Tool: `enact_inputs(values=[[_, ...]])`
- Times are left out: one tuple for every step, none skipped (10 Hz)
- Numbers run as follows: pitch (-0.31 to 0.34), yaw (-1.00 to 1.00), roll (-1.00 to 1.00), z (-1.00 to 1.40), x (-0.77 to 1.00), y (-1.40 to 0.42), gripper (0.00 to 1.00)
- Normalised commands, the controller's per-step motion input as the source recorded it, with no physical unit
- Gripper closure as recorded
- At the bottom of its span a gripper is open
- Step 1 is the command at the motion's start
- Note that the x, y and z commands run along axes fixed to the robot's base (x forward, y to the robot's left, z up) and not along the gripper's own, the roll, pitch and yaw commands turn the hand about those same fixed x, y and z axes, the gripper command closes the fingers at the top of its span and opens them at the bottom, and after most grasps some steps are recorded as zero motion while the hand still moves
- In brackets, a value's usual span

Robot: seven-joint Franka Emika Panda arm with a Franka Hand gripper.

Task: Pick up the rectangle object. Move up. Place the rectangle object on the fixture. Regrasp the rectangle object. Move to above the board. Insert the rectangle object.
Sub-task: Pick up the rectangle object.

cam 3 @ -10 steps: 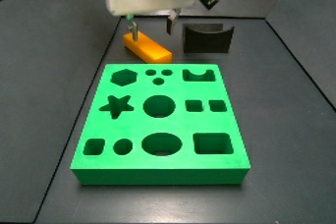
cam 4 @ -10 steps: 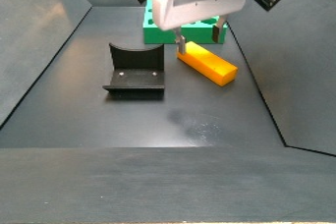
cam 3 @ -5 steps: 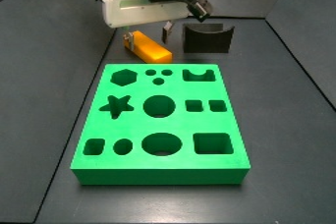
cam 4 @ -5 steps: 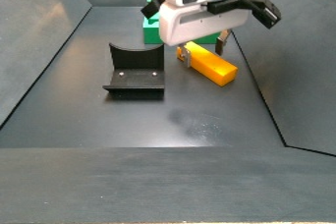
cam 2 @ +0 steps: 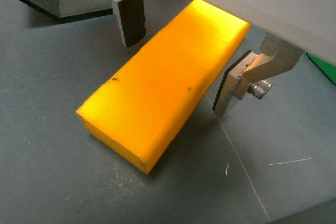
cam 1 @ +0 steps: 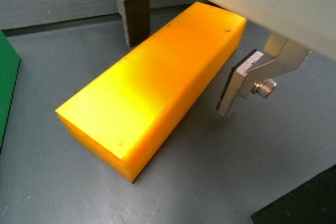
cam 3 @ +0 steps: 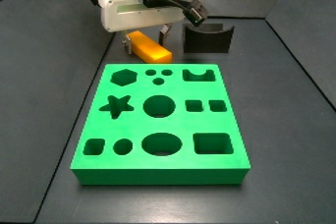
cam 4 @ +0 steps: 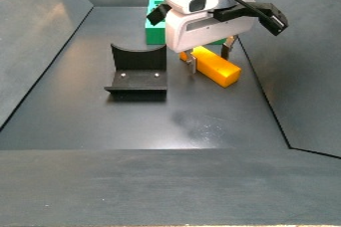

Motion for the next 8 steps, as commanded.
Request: enact_inputs(values=[[-0.039,0.0,0.0,-0.14,-0.06,0.0,0.0],[-0.074,0.0,0.0,-0.2,-0.14,0.0,0.0],[-0.029,0.0,0.0,-0.07,-0.05,0.0,0.0],[0.0,0.0,-0.01,0.0,0.0,0.06,0.0],[0.0,0.0,0.0,0.0,0.0,0.08,1.0],[0.0,0.0,0.0,0.0,0.0,0.0,1.0],[0.0,0.0,0.0,0.0,0.0,0.0,1.0],[0.0,0.0,0.0,0.0,0.0,0.0,1.0]])
